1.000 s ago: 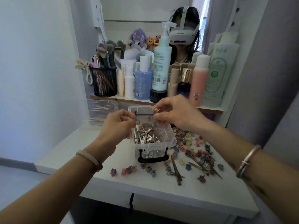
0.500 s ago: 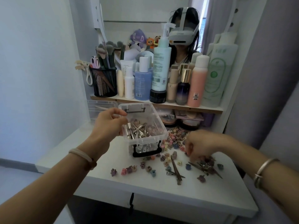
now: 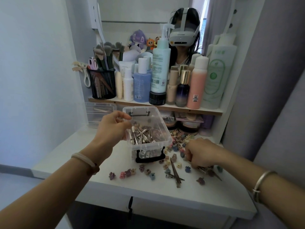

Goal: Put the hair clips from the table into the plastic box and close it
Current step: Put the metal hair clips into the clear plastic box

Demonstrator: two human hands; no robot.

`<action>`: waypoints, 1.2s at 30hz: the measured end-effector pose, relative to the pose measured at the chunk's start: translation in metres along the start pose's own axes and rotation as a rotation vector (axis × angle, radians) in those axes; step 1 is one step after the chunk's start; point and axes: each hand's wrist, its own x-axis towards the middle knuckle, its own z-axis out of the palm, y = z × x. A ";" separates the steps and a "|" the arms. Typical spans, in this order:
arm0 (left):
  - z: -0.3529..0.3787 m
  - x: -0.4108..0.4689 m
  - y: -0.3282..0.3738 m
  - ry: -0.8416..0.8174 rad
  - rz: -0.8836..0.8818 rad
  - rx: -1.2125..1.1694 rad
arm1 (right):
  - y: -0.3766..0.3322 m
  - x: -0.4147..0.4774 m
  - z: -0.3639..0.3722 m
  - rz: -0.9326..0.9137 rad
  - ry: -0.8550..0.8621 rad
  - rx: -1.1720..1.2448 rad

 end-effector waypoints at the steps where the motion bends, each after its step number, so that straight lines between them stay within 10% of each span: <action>1: 0.000 0.000 0.000 0.001 0.000 -0.003 | 0.000 0.001 0.001 0.001 0.015 0.017; 7: -0.005 0.001 -0.001 0.014 -0.009 0.000 | -0.004 -0.003 0.000 0.054 0.019 0.136; 16: 0.007 -0.008 0.003 -0.080 0.013 0.006 | -0.039 -0.022 -0.085 -0.196 0.235 1.048; 21: 0.013 -0.011 0.005 -0.102 -0.014 -0.042 | -0.033 -0.020 -0.085 -0.156 0.289 0.805; 29: 0.013 -0.004 0.001 -0.018 -0.028 -0.080 | 0.019 -0.028 -0.034 0.171 -0.095 0.305; 36: 0.012 -0.007 0.002 0.008 -0.023 -0.094 | 0.015 -0.023 -0.003 0.150 0.052 0.007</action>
